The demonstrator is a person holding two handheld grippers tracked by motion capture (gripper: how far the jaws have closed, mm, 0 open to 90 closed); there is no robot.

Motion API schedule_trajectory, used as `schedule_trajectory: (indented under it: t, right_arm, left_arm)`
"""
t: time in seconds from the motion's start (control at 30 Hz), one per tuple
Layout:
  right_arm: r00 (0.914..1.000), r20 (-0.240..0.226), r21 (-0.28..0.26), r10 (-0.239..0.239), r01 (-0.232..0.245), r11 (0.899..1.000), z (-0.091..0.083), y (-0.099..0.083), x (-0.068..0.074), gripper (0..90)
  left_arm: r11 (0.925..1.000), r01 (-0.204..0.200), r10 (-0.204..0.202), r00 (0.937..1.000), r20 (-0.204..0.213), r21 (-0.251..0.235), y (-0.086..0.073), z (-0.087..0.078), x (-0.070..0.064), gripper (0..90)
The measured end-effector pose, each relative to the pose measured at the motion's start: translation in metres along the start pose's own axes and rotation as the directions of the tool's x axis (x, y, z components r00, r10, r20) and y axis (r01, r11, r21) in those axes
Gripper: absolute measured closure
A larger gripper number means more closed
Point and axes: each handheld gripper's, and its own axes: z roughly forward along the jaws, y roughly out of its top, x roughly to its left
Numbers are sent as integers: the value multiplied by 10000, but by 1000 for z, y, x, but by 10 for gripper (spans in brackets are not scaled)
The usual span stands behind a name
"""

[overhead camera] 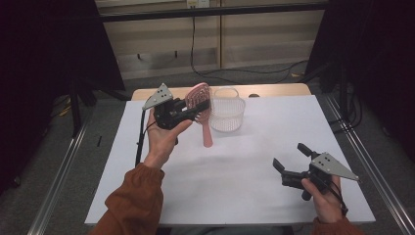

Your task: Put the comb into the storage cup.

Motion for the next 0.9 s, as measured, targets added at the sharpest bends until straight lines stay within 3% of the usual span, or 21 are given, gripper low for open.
schedule_trajectory:
  t: [0.1, 0.6, 0.83, 0.9]
  right_arm:
    - [9998, -175, -71, 5, -6, 10000, 0, -2, 2, 2]
    - [9999, -102, -103, -86, 85, 9999, -1, -3, 3, 2]
    - [9999, -109, -88, -71, 70, 9999, -1, -4, 3, 3]
    - [9999, -104, -101, -72, 71, 9999, -1, -4, 3, 3]
  left_arm:
    - [10000, -88, 88, 9999, -89, -25, 3, 4, 2, 640]
    - [9991, -250, 224, 9971, -724, -348, 23, 20, 13, 641]
    - [9980, 105, -174, 9937, -1111, -624, 29, 29, 18, 641]
    - [9981, 42, -114, 9930, -1173, -614, 31, 32, 19, 642]
